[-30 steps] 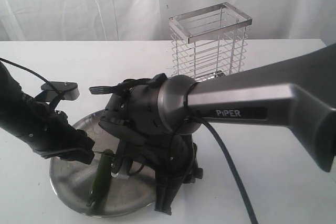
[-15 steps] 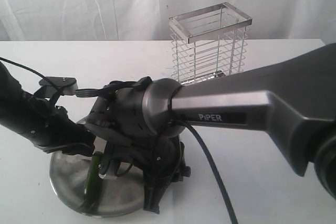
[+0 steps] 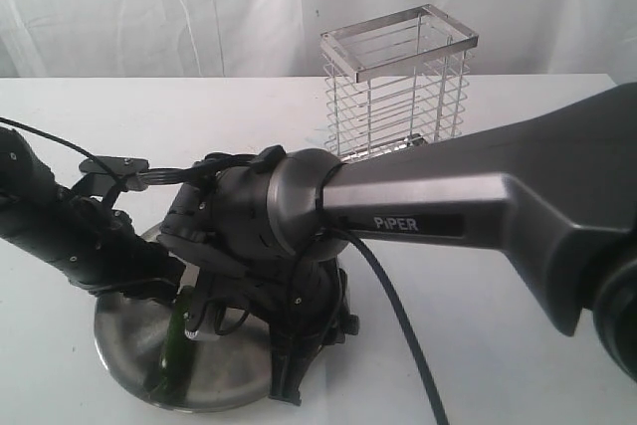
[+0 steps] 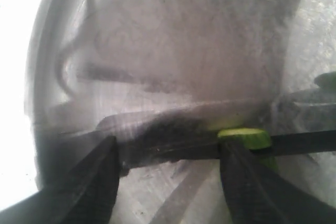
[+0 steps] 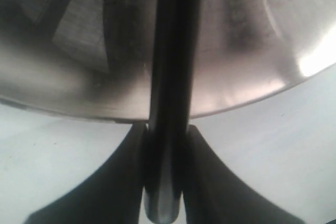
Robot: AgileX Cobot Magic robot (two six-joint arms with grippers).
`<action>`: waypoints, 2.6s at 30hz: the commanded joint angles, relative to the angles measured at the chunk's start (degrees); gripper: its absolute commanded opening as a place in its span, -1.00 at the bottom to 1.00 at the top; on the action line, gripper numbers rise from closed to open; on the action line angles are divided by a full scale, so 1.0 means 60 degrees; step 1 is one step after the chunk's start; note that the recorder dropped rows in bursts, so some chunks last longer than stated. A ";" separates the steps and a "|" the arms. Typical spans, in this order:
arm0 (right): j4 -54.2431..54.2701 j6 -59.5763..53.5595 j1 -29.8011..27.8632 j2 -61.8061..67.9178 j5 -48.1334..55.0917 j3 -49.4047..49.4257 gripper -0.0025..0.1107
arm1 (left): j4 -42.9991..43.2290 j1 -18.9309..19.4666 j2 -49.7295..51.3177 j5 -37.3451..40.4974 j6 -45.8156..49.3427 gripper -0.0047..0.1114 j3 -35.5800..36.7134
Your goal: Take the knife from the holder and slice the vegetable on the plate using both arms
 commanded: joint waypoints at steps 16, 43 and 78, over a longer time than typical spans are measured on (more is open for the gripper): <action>-0.0051 -0.0120 0.0039 -0.0084 0.0046 0.0080 -0.96 | -0.0107 -0.0058 0.0746 -0.0418 -0.0030 0.12 0.0059; -0.0700 0.0123 0.0039 -0.0815 0.0046 0.1334 -0.96 | -0.0253 -0.0567 0.0928 -0.0480 -0.0012 0.12 0.0059; 0.1193 0.1098 -0.0804 -0.0508 -0.2537 0.0270 -0.96 | 0.0257 0.0523 -0.3466 0.0178 -0.0372 0.12 0.0060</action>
